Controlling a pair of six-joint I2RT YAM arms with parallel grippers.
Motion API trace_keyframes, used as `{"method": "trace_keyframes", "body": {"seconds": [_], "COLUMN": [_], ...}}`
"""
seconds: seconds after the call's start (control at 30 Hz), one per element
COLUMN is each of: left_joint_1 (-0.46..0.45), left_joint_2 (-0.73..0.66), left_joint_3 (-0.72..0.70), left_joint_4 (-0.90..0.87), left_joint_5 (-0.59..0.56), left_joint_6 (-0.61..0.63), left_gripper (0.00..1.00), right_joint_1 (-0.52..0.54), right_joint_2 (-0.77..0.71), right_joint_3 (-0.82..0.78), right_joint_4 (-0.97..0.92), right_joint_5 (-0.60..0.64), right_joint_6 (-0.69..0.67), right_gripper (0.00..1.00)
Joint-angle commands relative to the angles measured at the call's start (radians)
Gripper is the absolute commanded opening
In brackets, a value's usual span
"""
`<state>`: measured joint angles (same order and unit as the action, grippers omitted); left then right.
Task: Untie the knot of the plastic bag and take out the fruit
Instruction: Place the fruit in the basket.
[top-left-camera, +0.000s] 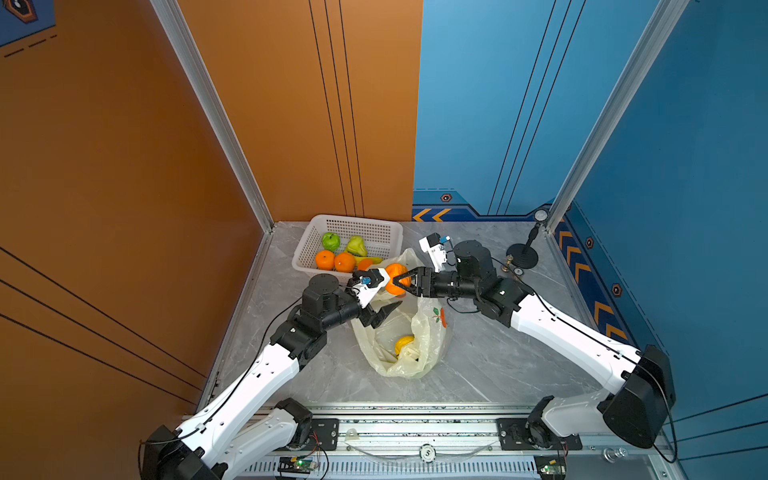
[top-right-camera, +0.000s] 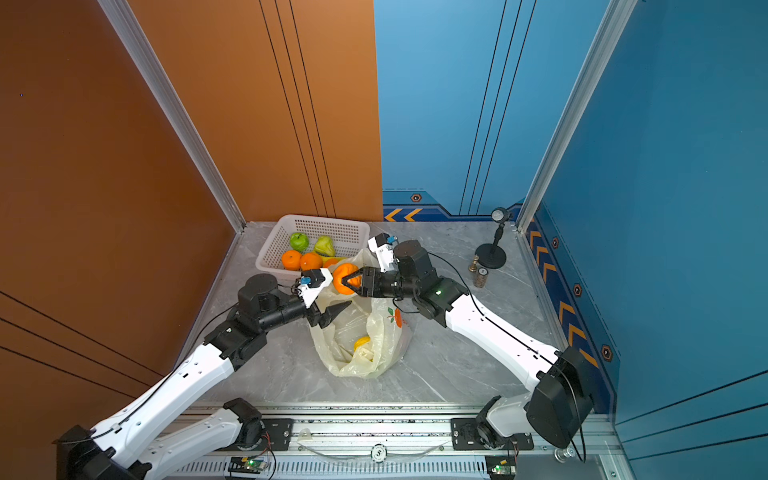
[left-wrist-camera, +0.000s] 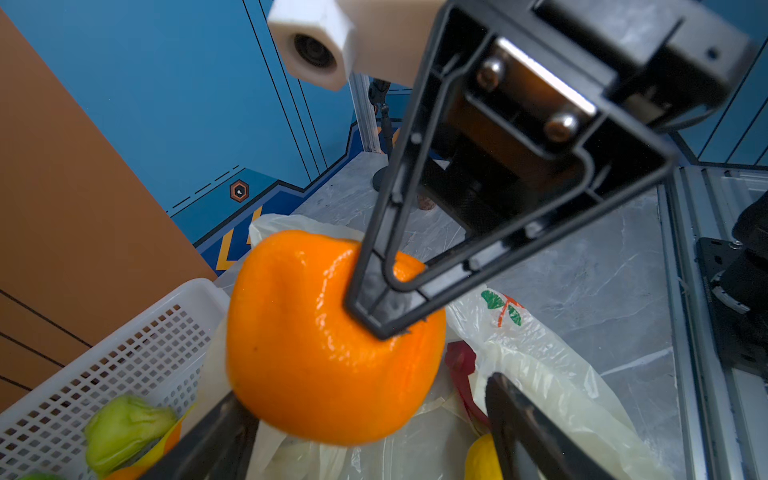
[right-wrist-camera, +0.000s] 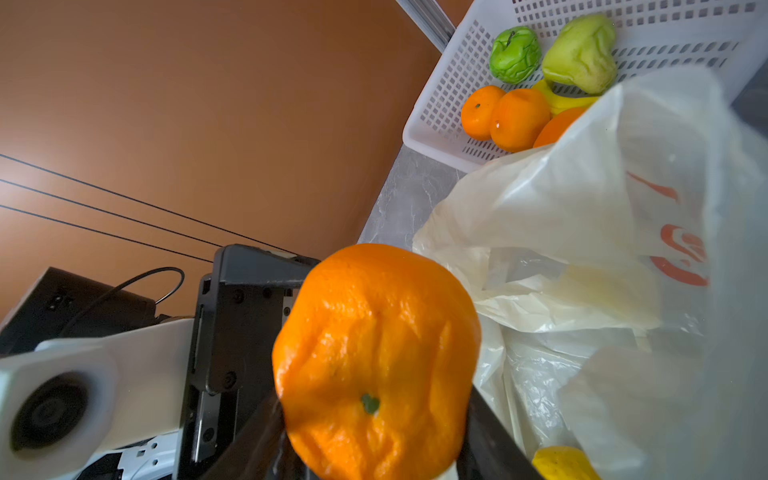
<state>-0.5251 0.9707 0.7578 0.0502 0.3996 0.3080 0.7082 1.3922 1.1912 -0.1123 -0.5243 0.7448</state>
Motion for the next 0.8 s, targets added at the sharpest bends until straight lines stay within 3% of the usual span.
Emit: {"method": "trace_keyframes", "body": {"seconds": [0.0, 0.17, 0.33, 0.43, 0.6, 0.77], "left_joint_1": [-0.013, -0.017, -0.018, -0.018, -0.02, -0.024], "left_joint_2": [0.013, 0.023, 0.011, 0.017, 0.041, 0.051], "left_joint_3": [0.045, 0.051, 0.049, 0.062, 0.082, 0.081], "left_joint_4": [0.05, 0.03, 0.024, 0.008, -0.019, -0.015], "left_joint_5": [-0.01, -0.057, -0.154, -0.15, -0.056, -0.044], "left_joint_6": [0.052, 0.079, 0.136, 0.166, 0.19, 0.192], "left_gripper": [0.85, 0.81, 0.9, 0.9, 0.74, 0.58], "right_joint_1": [0.019, 0.03, 0.036, 0.04, 0.048, 0.051], "right_joint_2": [-0.023, -0.021, -0.028, -0.029, -0.014, -0.004], "right_joint_3": [-0.005, 0.004, 0.001, -0.001, 0.009, 0.021], "right_joint_4": [-0.034, -0.068, -0.117, -0.127, -0.13, -0.126], "right_joint_5": [-0.05, -0.061, -0.07, -0.078, -0.094, -0.089], "right_joint_6": [-0.022, -0.043, -0.06, -0.065, -0.07, -0.068], "right_gripper": [0.52, 0.52, 0.52, 0.52, 0.52, 0.53]}}
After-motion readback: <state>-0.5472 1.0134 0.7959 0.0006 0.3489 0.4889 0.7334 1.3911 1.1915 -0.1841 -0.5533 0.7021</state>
